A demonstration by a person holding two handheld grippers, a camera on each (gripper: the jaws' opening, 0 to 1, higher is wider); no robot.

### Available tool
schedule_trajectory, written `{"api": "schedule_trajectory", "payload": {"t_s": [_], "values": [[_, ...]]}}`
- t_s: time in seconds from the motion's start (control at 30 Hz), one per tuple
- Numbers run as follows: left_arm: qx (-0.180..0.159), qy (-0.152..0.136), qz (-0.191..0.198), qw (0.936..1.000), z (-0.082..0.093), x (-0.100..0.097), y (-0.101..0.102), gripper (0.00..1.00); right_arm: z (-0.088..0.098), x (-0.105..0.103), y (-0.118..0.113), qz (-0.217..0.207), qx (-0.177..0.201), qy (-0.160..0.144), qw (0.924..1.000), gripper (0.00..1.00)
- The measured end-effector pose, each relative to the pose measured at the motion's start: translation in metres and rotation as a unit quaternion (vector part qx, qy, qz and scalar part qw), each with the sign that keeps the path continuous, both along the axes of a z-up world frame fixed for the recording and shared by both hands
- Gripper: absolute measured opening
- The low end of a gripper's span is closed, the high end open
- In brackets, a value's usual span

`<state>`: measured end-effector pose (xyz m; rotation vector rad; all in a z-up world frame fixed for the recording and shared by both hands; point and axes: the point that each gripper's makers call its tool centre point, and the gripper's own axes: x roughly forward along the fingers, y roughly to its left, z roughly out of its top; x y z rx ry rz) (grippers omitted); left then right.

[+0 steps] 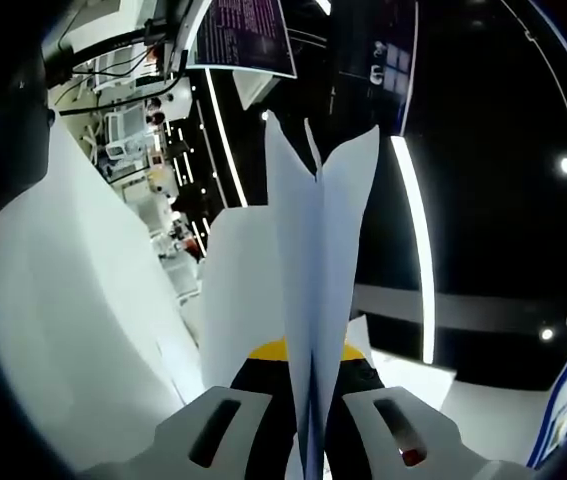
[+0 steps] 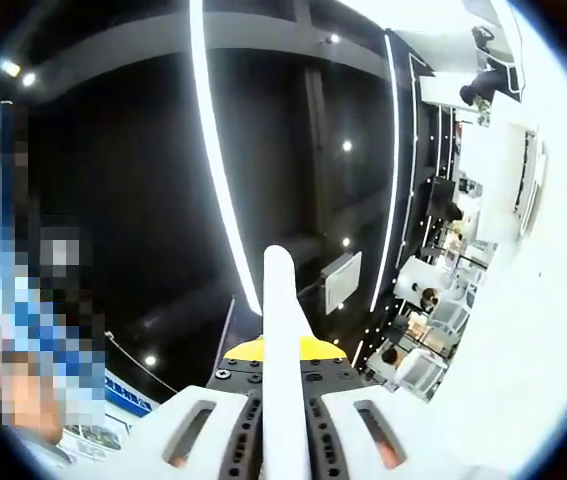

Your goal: Organize the stack of printing papers by aligning and flattening the scattered papers on the table

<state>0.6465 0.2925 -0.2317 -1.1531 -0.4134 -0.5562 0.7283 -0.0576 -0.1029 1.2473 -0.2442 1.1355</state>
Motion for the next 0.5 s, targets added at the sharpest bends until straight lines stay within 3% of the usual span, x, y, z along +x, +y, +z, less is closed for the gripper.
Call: {"api": "schedule_trajectory", "payload": {"t_s": [0.5], "values": [[0.000,-0.001,0.000,1.0000,0.001,-0.001,-0.001,0.07,-0.002,-0.006,0.017,0.008,0.003,0.005,1.0000,0.01]]}}
